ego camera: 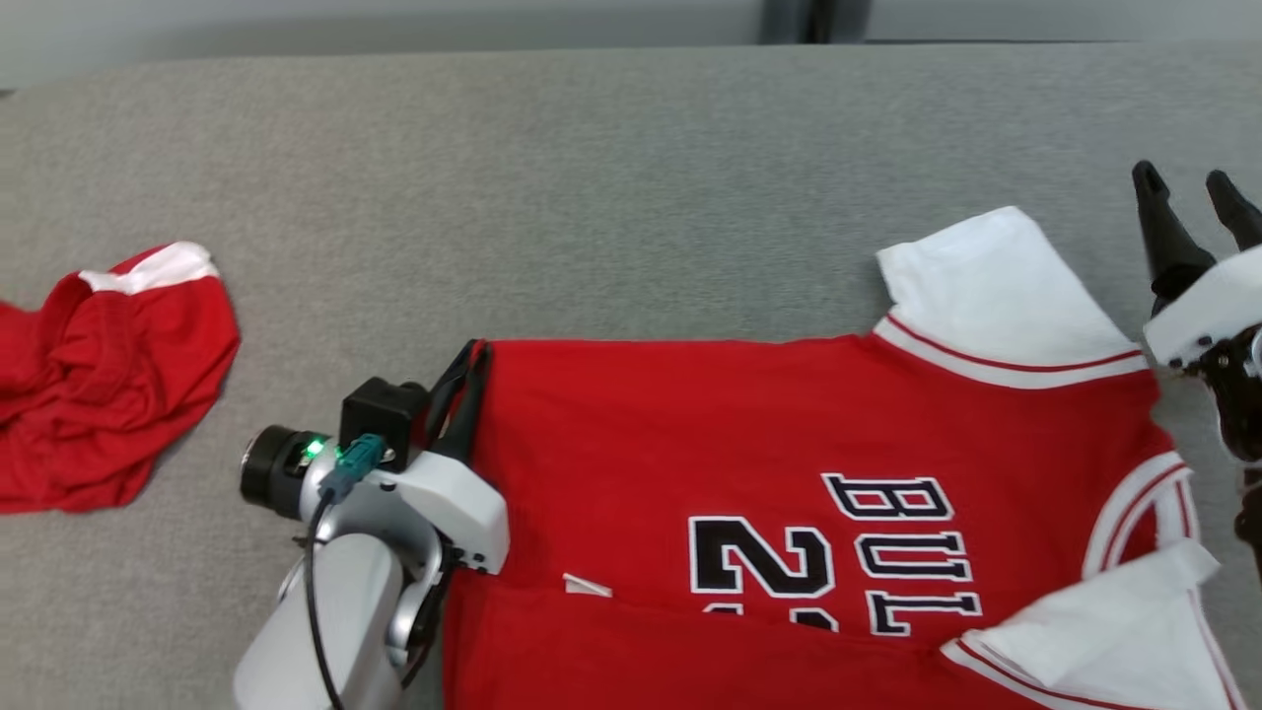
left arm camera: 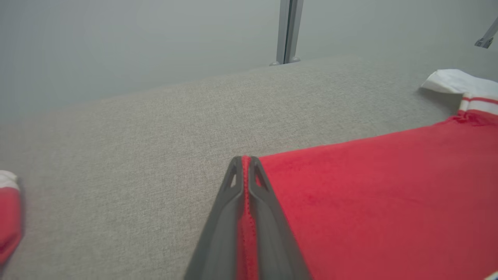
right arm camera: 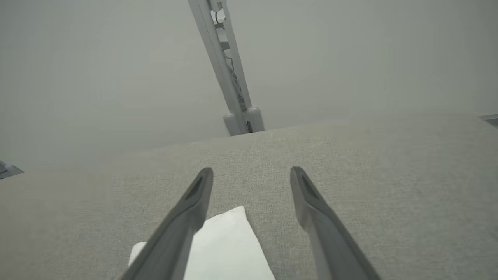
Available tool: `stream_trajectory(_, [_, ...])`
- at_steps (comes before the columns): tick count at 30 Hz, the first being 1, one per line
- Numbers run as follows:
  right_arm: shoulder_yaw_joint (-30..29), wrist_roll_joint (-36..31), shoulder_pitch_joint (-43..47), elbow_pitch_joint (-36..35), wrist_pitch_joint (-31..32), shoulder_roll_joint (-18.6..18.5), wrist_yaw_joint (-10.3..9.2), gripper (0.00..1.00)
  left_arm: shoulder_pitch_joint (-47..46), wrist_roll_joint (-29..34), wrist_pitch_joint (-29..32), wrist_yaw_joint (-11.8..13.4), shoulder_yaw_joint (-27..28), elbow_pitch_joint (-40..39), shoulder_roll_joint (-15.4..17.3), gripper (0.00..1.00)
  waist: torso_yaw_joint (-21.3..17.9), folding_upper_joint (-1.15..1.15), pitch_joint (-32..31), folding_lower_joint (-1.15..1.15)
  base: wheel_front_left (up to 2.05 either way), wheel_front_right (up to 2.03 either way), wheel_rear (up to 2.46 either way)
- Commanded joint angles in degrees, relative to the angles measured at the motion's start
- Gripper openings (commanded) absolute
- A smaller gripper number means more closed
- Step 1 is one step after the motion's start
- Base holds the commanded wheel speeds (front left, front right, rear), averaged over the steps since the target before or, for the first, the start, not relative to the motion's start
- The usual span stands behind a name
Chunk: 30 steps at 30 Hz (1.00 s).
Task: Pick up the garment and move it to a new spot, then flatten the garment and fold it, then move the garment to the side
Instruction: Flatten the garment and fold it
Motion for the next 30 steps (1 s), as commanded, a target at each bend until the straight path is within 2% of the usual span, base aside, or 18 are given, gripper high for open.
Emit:
stream_trajectory(1, [0.78,-0.39,-1.23,0.99,0.65,-0.56,0.03,1.0,-1.32,0.27,-0.43,-0.14,-0.27,-0.09,-0.34,0.0,2.32,0.0,1.96,0.0,0.0,0.0,0.0])
stream_trajectory(11, [10.73,-0.8,-10.73,12.96,7.44,-7.6,0.02,1.0,-4.93,0.57,-2.01,-1.46,-3.9,2.09,-3.73,0.0,7.37,0.0,5.29,0.0,0.0,0.0,0.0])
stream_trajectory(19, [15.93,2.47,-14.08,18.1,10.28,-9.53,0.02,1.0,-6.45,-0.12,-3.38,-1.76,-4.94,4.54,-4.61,0.0,8.41,0.0,6.24,0.0,0.0,0.0,0.0])
stream_trajectory(29, [20.43,7.01,-15.63,20.92,10.43,-10.03,0.02,1.0,-7.67,-1.01,-4.38,-1.41,-5.42,6.3,-4.99,0.0,8.5,0.0,6.62,0.0,0.0,0.0,0.0])
stream_trajectory(30, [20.85,7.44,-15.71,21.13,10.47,-10.06,0.02,0.96,-7.81,-1.08,-4.39,-1.39,-5.51,6.41,-5.03,0.0,8.51,0.0,6.67,0.0,0.0,0.0,0.0])
